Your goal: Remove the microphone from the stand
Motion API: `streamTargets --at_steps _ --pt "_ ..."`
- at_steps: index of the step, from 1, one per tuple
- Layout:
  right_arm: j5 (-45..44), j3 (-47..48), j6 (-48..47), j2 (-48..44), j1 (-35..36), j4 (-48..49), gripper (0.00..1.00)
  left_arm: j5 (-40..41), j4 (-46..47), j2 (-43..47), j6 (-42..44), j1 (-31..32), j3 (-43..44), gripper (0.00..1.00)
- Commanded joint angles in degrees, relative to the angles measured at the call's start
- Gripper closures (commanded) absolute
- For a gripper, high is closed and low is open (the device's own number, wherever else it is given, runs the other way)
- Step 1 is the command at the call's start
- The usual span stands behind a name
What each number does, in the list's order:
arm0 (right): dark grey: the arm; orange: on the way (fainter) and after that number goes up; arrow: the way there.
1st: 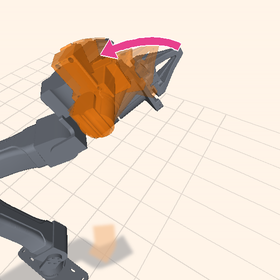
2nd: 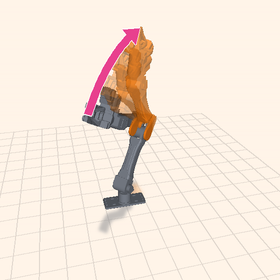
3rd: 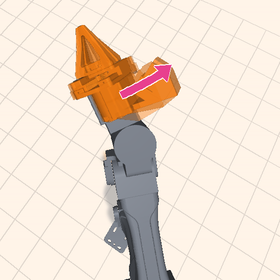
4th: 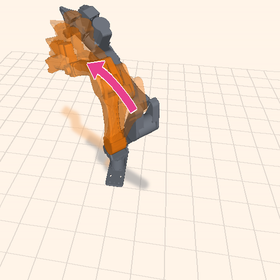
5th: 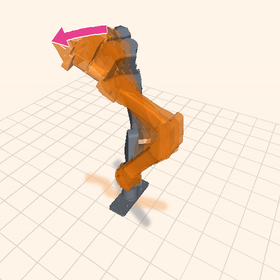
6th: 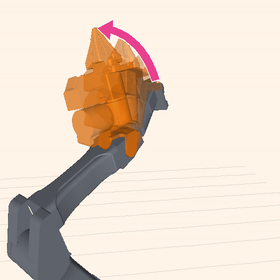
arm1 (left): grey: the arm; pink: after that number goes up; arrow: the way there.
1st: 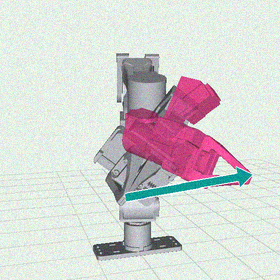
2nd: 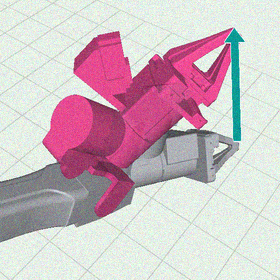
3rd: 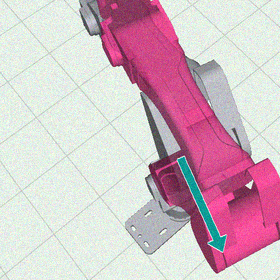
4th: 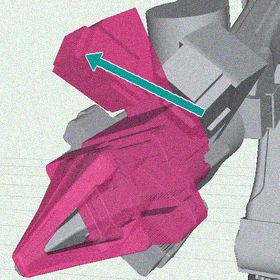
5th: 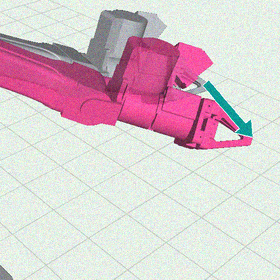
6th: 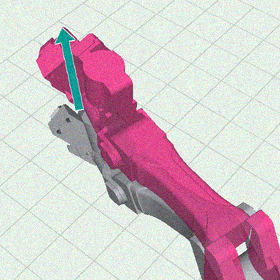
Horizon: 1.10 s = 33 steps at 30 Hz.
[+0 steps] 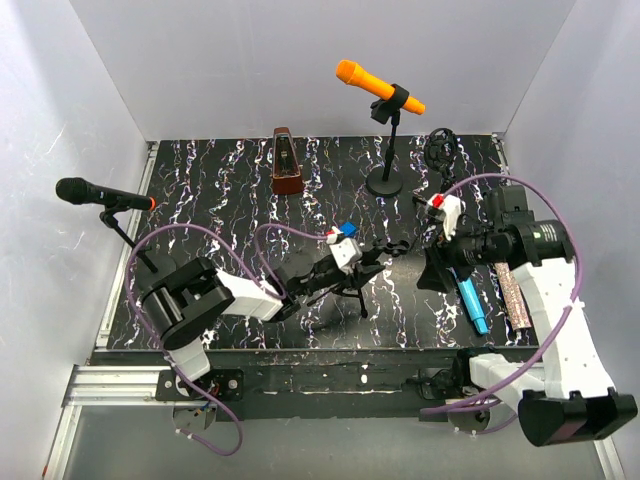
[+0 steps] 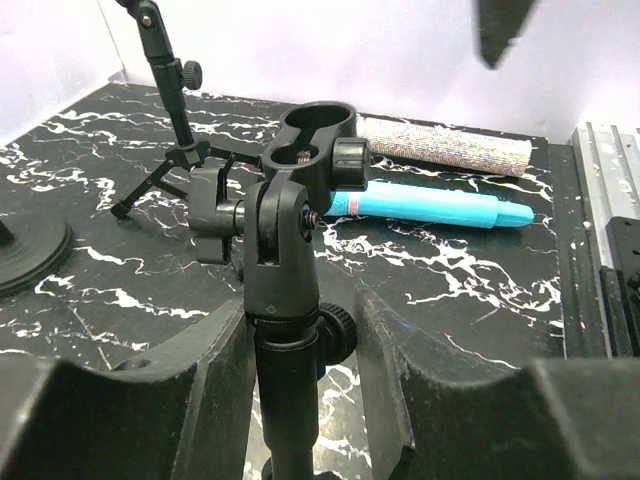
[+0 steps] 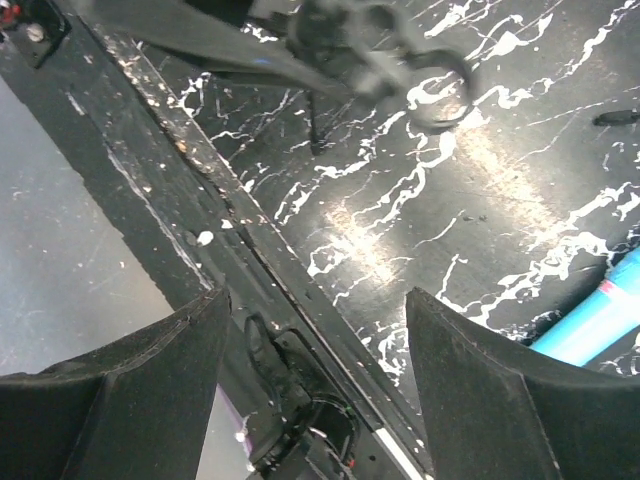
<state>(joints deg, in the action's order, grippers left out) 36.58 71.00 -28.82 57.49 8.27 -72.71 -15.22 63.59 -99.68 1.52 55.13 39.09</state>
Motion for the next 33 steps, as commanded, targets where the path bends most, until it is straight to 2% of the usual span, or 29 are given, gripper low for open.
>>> streamTargets --at_steps 1,2,5,6,8,9,11,13,18,20,24,29,31,33 --pt "-3.8 5.4 -1.7 2.8 2.4 2.6 0.23 2.7 6.4 6.6 4.6 -0.1 -7.2 1.00" --pt "-3.9 6.1 -1.8 3.4 3.1 2.5 0.23 3.4 6.5 7.7 5.2 -0.1 -9.2 1.00" --pt "-3.4 6.8 -1.7 4.8 5.2 2.8 0.23 5.1 4.9 11.8 7.3 -0.1 -12.7 0.83" --pt "-3.4 7.0 -1.8 5.3 6.0 2.8 0.23 5.3 4.4 13.0 8.1 -0.1 -13.9 0.76" --pt "-2.8 7.5 -2.2 6.4 7.9 2.9 0.23 5.9 1.6 16.7 10.2 -0.1 -15.7 0.53" --pt "-2.3 7.8 -2.2 7.0 8.8 2.9 0.24 6.2 -0.1 17.8 11.4 -0.1 -16.3 0.47" --pt "-1.3 8.9 -2.3 8.1 10.3 2.8 0.23 6.1 -5.1 21.6 13.2 -0.2 -17.0 0.39" --pt "-0.6 9.5 -2.0 9.0 12.0 3.2 0.23 6.4 -11.8 25.8 14.2 -0.2 -16.9 0.27" --pt "1.7 10.1 -0.9 12.0 17.1 8.5 0.23 8.1 -28.6 35.1 16.3 -0.5 -15.4 0.16" --pt "1.9 10.2 0.5 13.8 19.9 12.2 0.22 9.2 -35.3 39.7 17.6 -0.5 -14.8 0.02" --pt "3.1 11.0 1.9 17.3 24.4 18.6 0.20 11.5 -52.5 49.8 19.7 -0.6 -10.5 0.02" --pt "2.6 13.5 5.5 22.2 30.1 25.9 0.14 8.5 -78.5 59.1 22.7 -0.7 -2.6 0.02" --pt "-1.6 14.2 11.4 23.5 32.0 30.4 0.13 8.6 -86.7 61.1 24.1 -0.7 0.6 0.02" --pt "-10.7 14.9 19.6 24.2 34.3 33.8 0.12 8.5 -93.8 62.1 27.2 -1.0 3.5 0.02"
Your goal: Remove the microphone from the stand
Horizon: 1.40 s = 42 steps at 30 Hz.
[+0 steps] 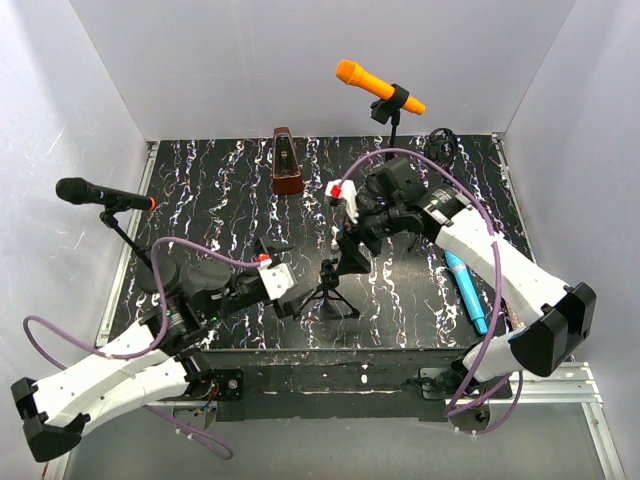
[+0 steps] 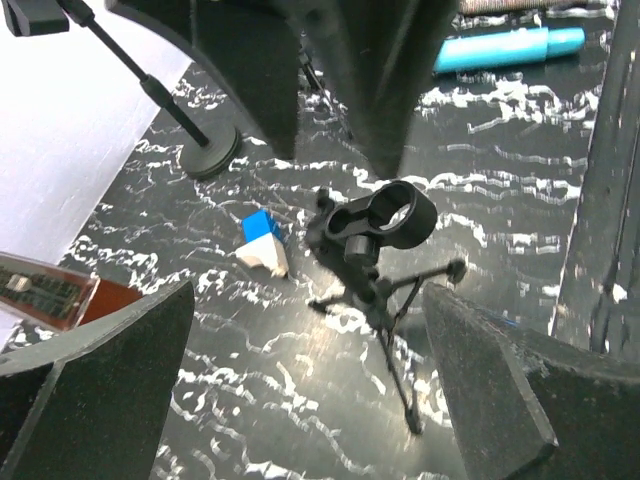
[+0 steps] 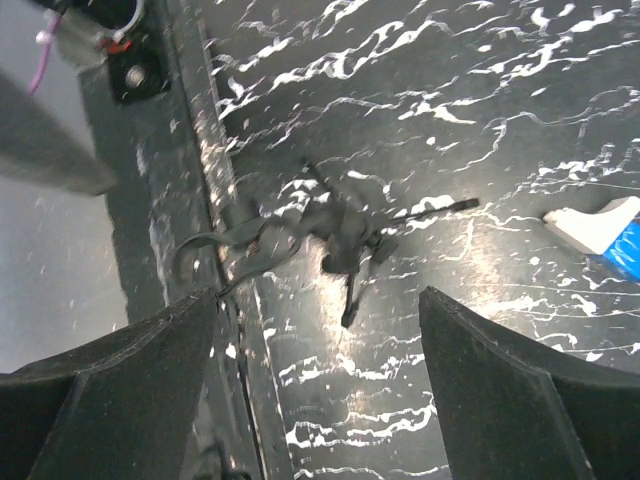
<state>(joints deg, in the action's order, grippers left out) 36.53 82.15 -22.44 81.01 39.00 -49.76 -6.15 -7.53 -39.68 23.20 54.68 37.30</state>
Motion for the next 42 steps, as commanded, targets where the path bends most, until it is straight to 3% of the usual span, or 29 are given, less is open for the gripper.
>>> streamTargets --at_steps 1,8,26,30,37,42 --pt "-13.6 4.5 16.3 1.2 4.6 11.2 0.12 -0.4 -24.7 2.3 6.7 -1.0 6.3 0.02" --pt "-21.1 7.3 24.8 4.8 10.8 6.5 0.10 2.0 -27.8 3.3 9.5 -2.6 7.7 0.02" --pt "-25.0 1.4 27.2 6.4 10.8 -0.3 0.08 1.4 -25.1 1.4 10.3 -7.3 8.6 0.02" --pt "-24.1 0.7 25.3 5.6 10.8 0.6 0.22 1.4 -24.1 0.9 10.3 -7.7 8.3 0.02" --pt "-21.6 -0.2 16.7 2.2 10.7 3.5 0.62 0.7 -22.5 -0.8 10.1 -7.7 8.9 0.02" --pt "-26.8 -3.7 13.8 -3.0 9.7 3.2 0.70 0.8 -21.6 -1.9 10.3 -7.7 8.7 0.02"
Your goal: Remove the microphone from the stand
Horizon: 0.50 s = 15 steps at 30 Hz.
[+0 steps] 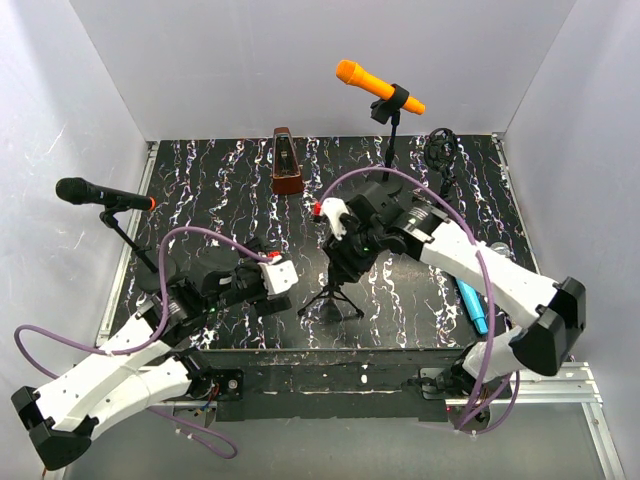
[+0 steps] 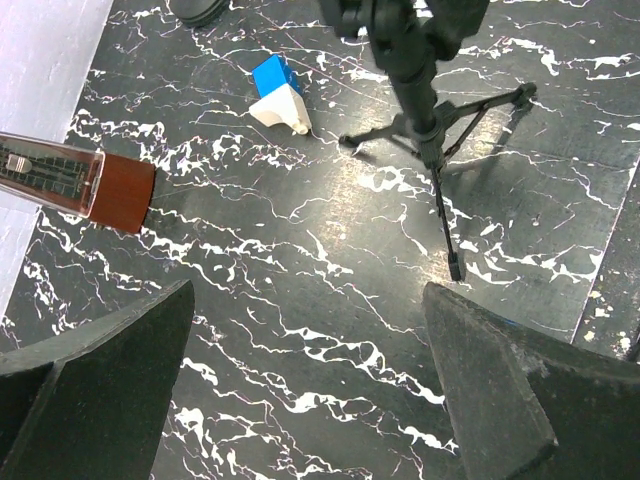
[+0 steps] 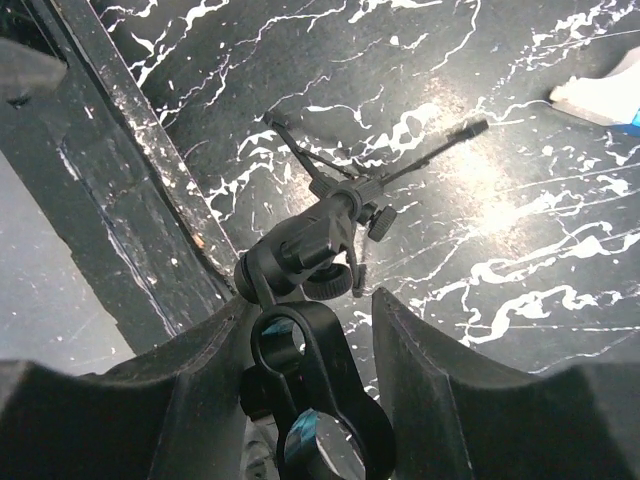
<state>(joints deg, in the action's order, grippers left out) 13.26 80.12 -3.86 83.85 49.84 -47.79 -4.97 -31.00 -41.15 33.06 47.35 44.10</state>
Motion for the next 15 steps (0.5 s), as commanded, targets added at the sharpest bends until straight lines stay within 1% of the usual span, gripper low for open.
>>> streamTargets --at_steps 1,9,13,14,15 --pt "-4.4 -2.1 -5.1 -6.7 -2.0 0.8 0.71 -0.4 2.3 -0.7 0.3 -0.3 1.8 0.02" --pt "-5.0 -5.0 -6.1 -11.7 -13.4 -4.0 0.75 -1.4 5.5 -5.1 0.2 -0.3 2.5 0.02" --pt "-5.9 -7.7 -6.7 -13.6 -18.0 -2.3 0.75 -2.3 7.9 -7.5 0.0 -0.2 2.6 0.02" --pt "-5.9 -8.1 -6.9 -13.8 -19.1 -2.0 0.72 -2.5 8.4 -8.3 0.0 -0.3 2.7 0.02" --pt "-5.9 -8.7 -6.9 -13.8 -19.7 -1.8 0.66 -2.8 9.1 -8.8 0.1 -0.3 2.7 0.02"
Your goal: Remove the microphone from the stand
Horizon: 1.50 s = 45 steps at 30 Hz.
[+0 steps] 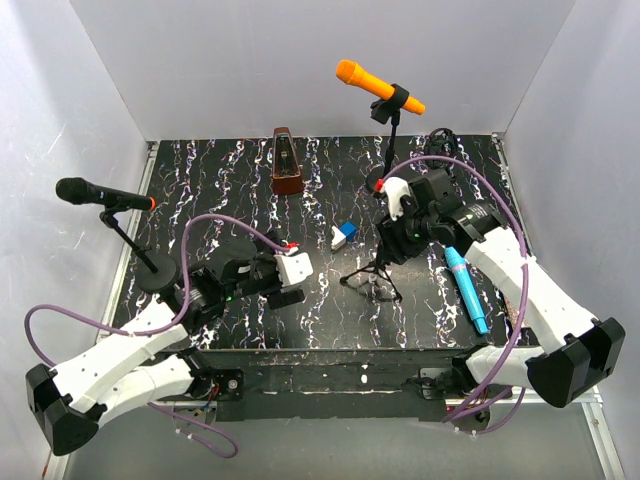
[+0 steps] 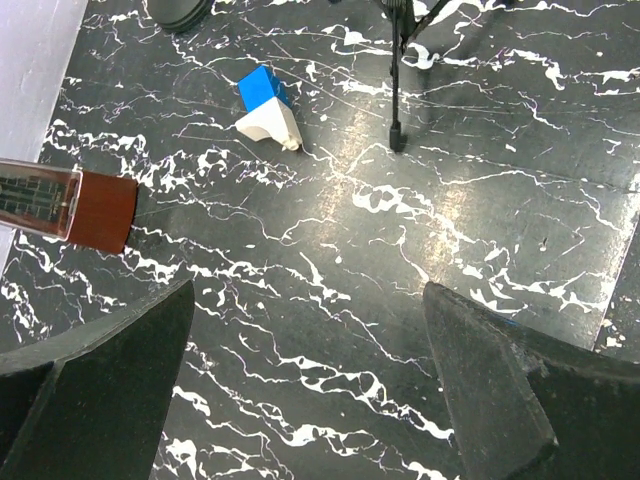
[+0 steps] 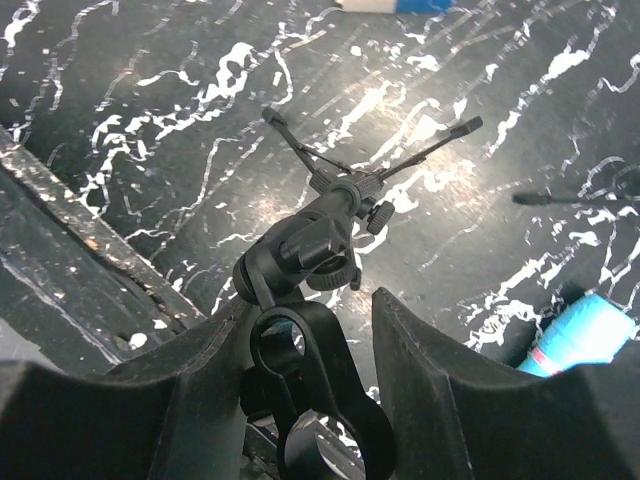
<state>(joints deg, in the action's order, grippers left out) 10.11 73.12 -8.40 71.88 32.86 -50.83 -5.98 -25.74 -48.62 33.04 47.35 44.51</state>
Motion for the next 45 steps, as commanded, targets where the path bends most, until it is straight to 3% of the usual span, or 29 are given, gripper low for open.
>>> streamTargets --at_steps 1,3,4,8,12,16,25,35,40,45 --pt "-2.6 -2.1 -2.2 -1.7 -3.2 1.3 0.58 -1.9 4.3 -2.1 -0.1 -0.4 2.5 0.02" --pt "-3.3 -1.6 -1.3 -1.9 -3.8 1.7 0.38 -2.1 5.1 -3.0 -0.2 -0.3 2.7 0.02" --pt "-3.2 -0.8 -0.7 -1.9 -4.2 1.6 0.32 -2.1 5.5 -3.5 -0.3 -0.3 2.8 0.02" --pt "-1.6 7.4 -0.3 -0.7 -5.4 -2.2 0.21 -1.5 6.8 -5.1 -0.5 -0.3 3.3 0.02" --pt "-1.8 19.9 1.1 2.2 -8.1 -10.4 0.20 -1.8 7.8 -7.2 -0.8 -0.3 4.5 0.02" --pt "2.3 27.5 2.9 2.8 -15.3 -11.2 0.21 -1.8 12.2 -10.3 -1.4 -0.3 5.8 0.02" --pt "0.9 31.5 2.6 5.5 -20.4 4.0 0.24 1.2 23.5 -18.9 -5.6 -0.3 8.0 0.02" --pt "0.2 42.1 6.3 18.4 -20.7 17.9 0.25 3.1 27.5 -31.0 -17.0 -1.6 23.9 0.02" --pt "-0.3 53.1 7.3 25.9 -21.0 17.1 0.25 7.9 30.2 -45.3 -24.2 -3.6 36.9 0.02" --pt "-0.7 51.7 6.8 23.6 -21.4 17.1 0.24 10.9 43.7 -58.0 -22.9 -6.0 43.2 0.02"
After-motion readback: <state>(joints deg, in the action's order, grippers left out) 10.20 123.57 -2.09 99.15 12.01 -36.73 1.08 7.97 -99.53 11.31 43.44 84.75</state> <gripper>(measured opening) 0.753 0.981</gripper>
